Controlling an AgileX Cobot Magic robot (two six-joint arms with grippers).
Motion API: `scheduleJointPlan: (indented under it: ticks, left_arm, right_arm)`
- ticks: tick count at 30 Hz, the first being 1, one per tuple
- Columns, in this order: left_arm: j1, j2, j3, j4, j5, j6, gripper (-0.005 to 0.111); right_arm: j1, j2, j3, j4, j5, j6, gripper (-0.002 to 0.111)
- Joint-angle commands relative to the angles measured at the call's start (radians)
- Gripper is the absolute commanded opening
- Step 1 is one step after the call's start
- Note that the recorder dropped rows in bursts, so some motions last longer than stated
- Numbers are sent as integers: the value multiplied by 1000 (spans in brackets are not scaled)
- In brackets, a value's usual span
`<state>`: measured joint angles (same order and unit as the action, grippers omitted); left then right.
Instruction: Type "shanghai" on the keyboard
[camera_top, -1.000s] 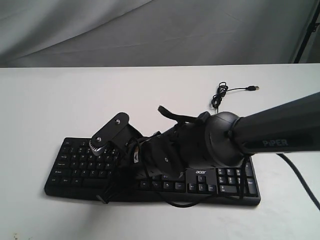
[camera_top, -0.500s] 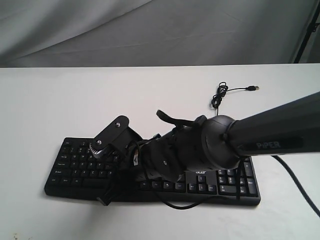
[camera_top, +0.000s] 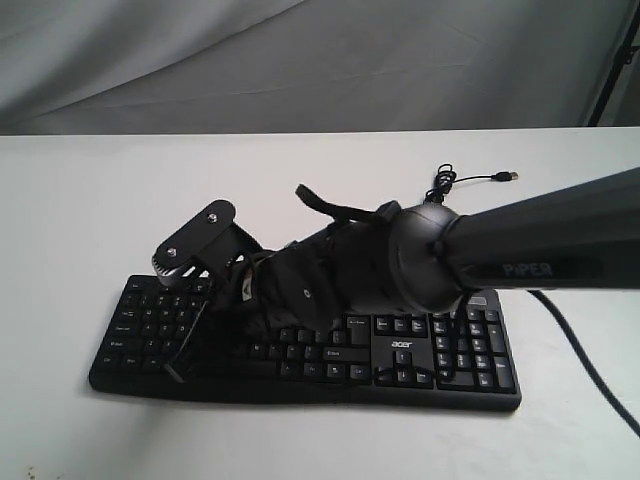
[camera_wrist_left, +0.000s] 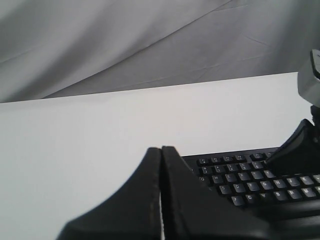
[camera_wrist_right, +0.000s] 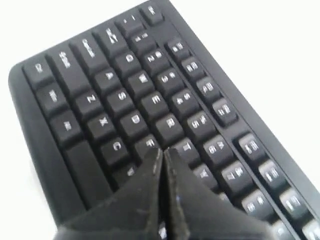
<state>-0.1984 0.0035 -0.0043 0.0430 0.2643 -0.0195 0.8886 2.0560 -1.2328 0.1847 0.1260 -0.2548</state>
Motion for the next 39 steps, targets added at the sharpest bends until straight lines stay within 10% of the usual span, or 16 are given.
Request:
scheduleJointPlan:
  ticks: [1,39]
  left_arm:
    - [-4,-3,4,1,-5,-3,0]
    - [-4,-3,4,1,-5,-3,0]
  right_arm:
    - [19,54,-61,-2,22,-13,0]
    - [-2,100,-82,-14,53,-31,0]
